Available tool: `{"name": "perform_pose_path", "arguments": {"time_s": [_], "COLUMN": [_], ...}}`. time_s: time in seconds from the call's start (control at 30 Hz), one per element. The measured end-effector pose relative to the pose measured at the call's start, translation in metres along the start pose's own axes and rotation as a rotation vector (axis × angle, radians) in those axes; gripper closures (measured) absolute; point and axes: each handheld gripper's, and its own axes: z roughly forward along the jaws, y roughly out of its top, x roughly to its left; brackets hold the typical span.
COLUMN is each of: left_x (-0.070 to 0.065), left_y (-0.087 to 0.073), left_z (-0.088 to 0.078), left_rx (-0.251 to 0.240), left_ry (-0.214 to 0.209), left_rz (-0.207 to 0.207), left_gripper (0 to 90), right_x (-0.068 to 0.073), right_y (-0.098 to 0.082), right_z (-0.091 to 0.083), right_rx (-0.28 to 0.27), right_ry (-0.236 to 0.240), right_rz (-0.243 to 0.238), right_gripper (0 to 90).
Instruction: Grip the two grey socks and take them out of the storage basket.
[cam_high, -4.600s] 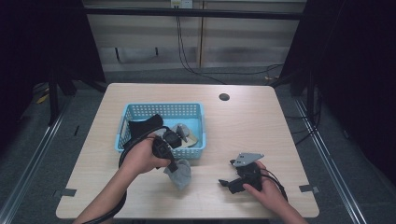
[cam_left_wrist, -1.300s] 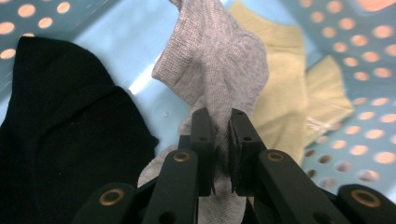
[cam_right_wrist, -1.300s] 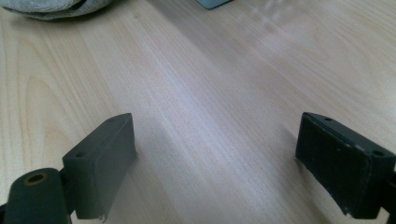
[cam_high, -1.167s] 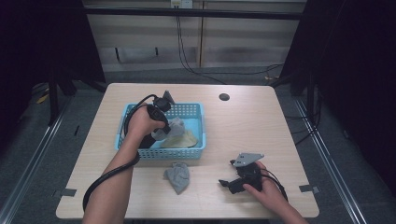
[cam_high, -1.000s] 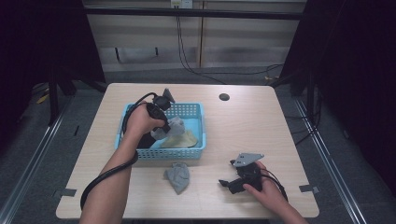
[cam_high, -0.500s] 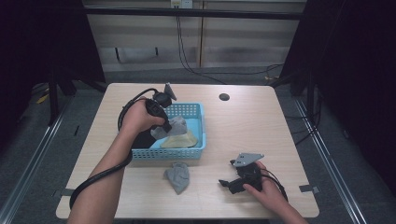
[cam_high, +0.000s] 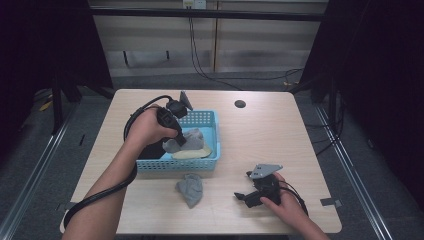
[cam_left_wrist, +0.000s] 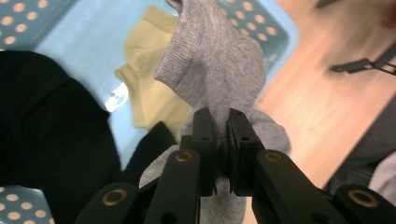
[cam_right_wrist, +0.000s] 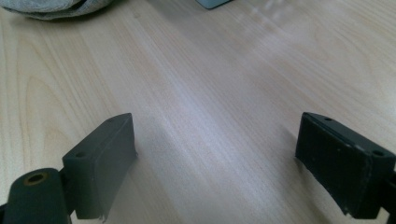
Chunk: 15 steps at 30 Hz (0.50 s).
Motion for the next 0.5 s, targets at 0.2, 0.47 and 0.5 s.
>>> {"name": "perform_pose_path", "arguments": {"time_s": [0.2, 0.47, 0.5], "left_x": [-0.014, -0.033, -0.036], "left_y": [-0.003, -0.008, -0.009], "left_z": [-0.003, -0.005, -0.005], "left_rx": [-0.002, -0.011, -0.017], "left_ry": [-0.01, -0.028, -0.037], "left_rz": [0.045, 0.086, 0.09], "left_gripper": [83.5, 83.5, 83.5], "right_x": [0.0, 0.0, 0.0], "right_y": [0.0, 0.0, 0.0], "right_z": [0.0, 0.0, 0.0], "right_rx": [0.0, 0.0, 0.0], "right_ry": [0.0, 0.0, 0.0], "right_rz": [0.0, 0.0, 0.0], "right_gripper": [11.6, 11.5, 11.5]}}
